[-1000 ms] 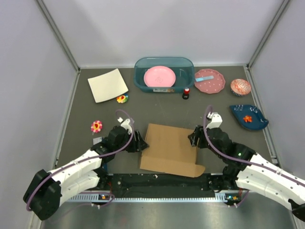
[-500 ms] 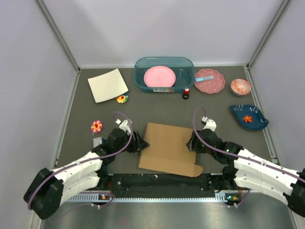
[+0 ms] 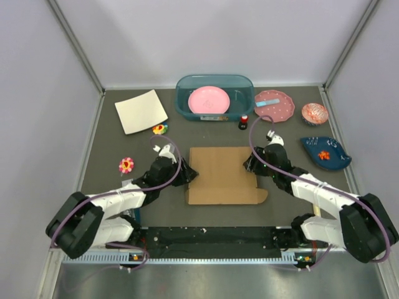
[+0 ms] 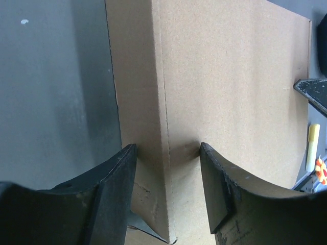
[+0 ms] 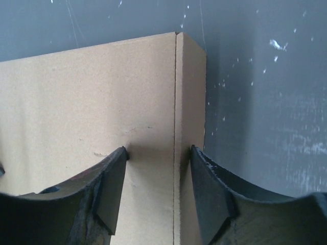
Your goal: Fold the paper box
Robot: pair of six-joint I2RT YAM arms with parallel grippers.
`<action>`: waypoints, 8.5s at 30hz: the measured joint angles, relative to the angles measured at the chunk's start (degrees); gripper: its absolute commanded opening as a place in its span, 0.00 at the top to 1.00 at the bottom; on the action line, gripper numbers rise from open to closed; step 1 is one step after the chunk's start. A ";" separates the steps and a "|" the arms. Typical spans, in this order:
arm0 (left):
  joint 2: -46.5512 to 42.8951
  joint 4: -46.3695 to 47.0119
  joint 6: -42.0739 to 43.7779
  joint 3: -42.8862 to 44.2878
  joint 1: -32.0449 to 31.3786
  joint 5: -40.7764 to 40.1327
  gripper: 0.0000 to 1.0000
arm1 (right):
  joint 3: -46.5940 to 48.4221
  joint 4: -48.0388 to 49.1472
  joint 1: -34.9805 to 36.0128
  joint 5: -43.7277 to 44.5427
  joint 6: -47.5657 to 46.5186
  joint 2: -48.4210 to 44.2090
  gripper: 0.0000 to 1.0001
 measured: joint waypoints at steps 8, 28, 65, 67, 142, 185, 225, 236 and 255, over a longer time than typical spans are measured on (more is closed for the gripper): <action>2.84 2.84 0.22 0.59 0.28 0.07 0.47 | -1.36 5.99 -1.92 -2.73 -1.18 2.32 0.59; -7.80 -13.03 3.74 4.07 1.31 -8.50 0.28 | -2.56 -5.66 -1.70 -3.28 -0.79 -10.82 0.38; 4.59 14.71 2.73 -3.04 3.52 -1.81 0.70 | -1.40 5.57 -2.36 -7.15 0.15 2.75 0.55; 4.61 14.73 2.45 -3.04 3.52 -2.08 0.70 | -1.18 6.49 -2.40 -6.78 -0.28 3.56 0.54; 4.81 1.86 -0.11 -0.57 9.88 1.84 0.82 | -6.71 4.90 -13.60 -19.04 -2.73 -1.81 1.00; -3.08 8.92 -2.38 -9.14 9.99 4.59 1.00 | -8.57 6.19 -13.60 -20.96 -2.78 -4.15 1.00; -26.45 -3.56 0.76 -7.17 10.27 15.13 1.00 | -0.63 -14.51 -10.47 -16.85 -2.08 -27.34 1.00; -30.53 -11.13 0.81 0.11 10.38 15.30 1.00 | 3.69 -18.91 -10.47 -16.55 -0.44 -30.58 1.00; -28.15 -12.66 2.89 1.53 10.54 11.39 1.00 | 0.48 -14.69 -10.19 -17.33 0.81 -29.44 1.00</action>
